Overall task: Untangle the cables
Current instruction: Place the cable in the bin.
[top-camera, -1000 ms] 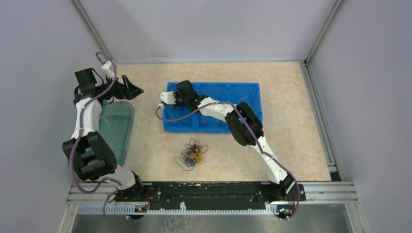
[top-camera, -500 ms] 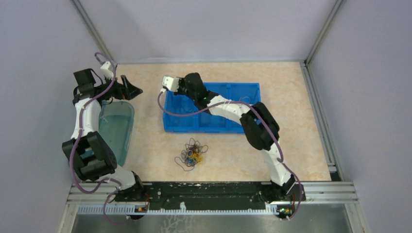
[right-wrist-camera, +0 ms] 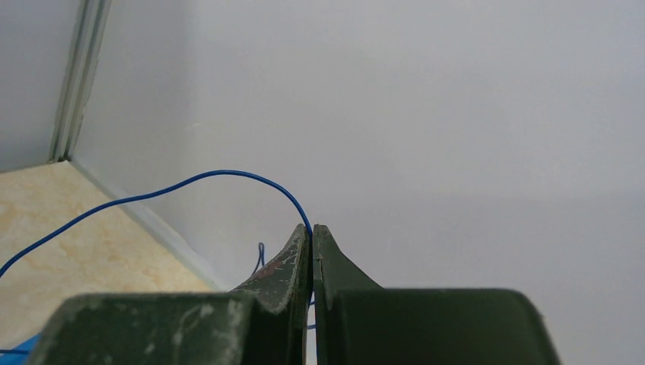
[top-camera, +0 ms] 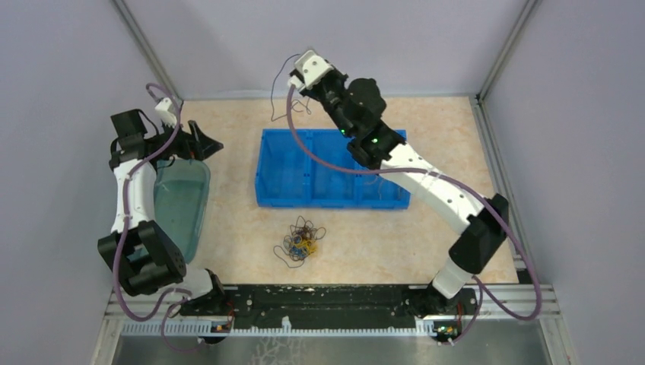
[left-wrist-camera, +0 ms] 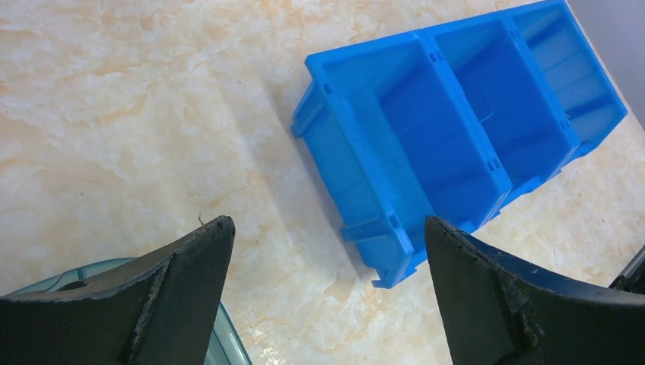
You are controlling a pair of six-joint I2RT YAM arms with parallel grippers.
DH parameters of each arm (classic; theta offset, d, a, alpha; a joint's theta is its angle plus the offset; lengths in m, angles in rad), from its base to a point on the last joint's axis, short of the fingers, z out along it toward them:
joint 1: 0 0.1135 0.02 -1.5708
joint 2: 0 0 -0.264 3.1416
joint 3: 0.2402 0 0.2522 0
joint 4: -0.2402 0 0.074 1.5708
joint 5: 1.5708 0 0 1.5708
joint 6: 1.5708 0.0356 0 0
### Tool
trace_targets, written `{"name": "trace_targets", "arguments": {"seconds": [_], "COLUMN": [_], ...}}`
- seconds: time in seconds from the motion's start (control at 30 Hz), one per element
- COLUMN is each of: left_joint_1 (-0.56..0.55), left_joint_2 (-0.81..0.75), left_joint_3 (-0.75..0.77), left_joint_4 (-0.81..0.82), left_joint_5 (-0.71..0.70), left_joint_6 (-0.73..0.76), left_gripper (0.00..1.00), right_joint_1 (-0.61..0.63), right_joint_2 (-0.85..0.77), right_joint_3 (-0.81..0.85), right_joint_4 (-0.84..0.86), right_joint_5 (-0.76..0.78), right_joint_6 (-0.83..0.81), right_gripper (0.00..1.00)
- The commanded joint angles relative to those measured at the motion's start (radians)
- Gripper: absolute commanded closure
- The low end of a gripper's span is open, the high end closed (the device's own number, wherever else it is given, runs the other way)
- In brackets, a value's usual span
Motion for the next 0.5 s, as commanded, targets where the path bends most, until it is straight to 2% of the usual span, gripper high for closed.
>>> {"name": "trace_targets", "arguments": {"seconds": [0.0, 0.23, 0.47], "left_joint_1": [0.007, 0.008, 0.007], "left_joint_2": [-0.054, -0.103, -0.099], "left_joint_3": [-0.017, -0.042, -0.033], "left_joint_4": [-0.045, -0.068, -0.142], "left_joint_5": [0.032, 0.052, 0.109], "left_joint_6": [0.028, 0.046, 0.129], "left_gripper": [0.00, 0.00, 0.00], "right_joint_1": [-0.011, -0.042, -0.077], "right_joint_2": [-0.126, -0.248, -0.280], "right_joint_3": [-0.069, -0.281, -0.483], "right_joint_4": [-0.061, -0.078, -0.023], "right_joint_5": [0.053, 0.059, 0.053], "right_joint_6": [0.072, 0.159, 0.257], "right_gripper": [1.00, 1.00, 1.00]}}
